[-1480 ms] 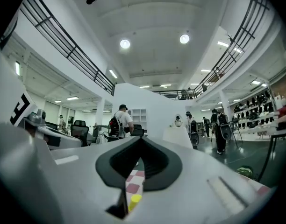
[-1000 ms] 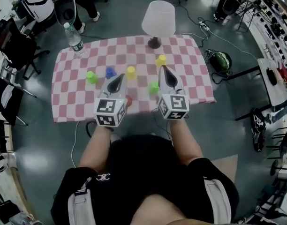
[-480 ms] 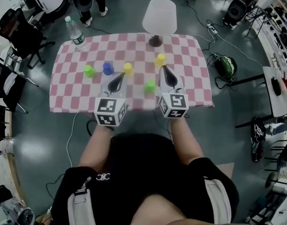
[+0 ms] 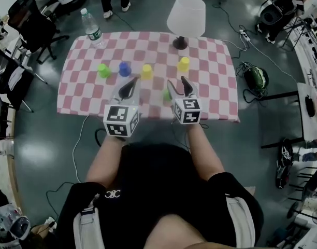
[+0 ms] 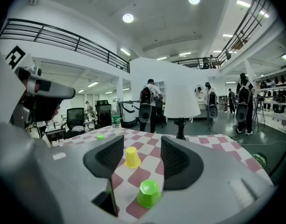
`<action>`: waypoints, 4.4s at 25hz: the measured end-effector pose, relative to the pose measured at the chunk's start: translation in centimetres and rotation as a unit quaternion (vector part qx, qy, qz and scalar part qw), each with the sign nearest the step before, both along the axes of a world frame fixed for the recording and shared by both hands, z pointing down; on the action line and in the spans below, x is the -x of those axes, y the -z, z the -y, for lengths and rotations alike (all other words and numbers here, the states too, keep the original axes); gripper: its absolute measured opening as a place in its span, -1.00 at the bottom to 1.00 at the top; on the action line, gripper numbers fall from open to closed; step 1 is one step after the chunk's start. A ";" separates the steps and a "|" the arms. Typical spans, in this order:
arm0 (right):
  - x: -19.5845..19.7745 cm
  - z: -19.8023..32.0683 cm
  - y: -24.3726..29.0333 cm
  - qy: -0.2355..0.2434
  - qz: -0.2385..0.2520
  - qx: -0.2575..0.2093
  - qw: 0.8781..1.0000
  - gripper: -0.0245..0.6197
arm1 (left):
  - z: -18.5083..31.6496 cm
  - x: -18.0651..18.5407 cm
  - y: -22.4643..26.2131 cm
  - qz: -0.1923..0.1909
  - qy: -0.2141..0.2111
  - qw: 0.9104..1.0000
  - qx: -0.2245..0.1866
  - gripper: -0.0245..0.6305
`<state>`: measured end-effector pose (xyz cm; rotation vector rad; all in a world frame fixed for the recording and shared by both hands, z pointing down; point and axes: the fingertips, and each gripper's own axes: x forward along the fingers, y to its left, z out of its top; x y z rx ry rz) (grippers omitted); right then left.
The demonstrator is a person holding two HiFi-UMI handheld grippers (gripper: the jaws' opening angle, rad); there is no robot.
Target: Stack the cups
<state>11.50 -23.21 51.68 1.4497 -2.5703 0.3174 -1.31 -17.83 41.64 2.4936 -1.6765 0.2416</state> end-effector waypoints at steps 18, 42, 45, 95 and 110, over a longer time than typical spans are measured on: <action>-0.4 0.5 -13.5 0.019 -0.085 0.148 0.985 -0.20 | -1.5 2.9 -1.2 -0.005 0.065 0.998 0.010 -0.93; 2.1 0.3 -9.8 0.054 -0.081 0.117 0.988 -0.27 | -1.5 3.6 -1.4 -0.007 0.078 0.997 0.013 -0.93; 3.4 -0.6 -9.5 0.076 -0.083 0.115 0.987 -0.28 | -1.7 4.0 -1.4 -0.010 0.083 0.996 0.014 -0.93; 7.7 -2.3 4.5 0.110 0.024 -0.032 0.993 -0.23 | -2.8 6.3 -1.8 -0.023 0.105 0.994 0.011 -0.93; 3.5 -2.3 13.6 0.013 0.038 -0.145 0.989 -0.93 | -0.6 3.4 0.8 -0.021 0.044 0.999 -0.013 -0.93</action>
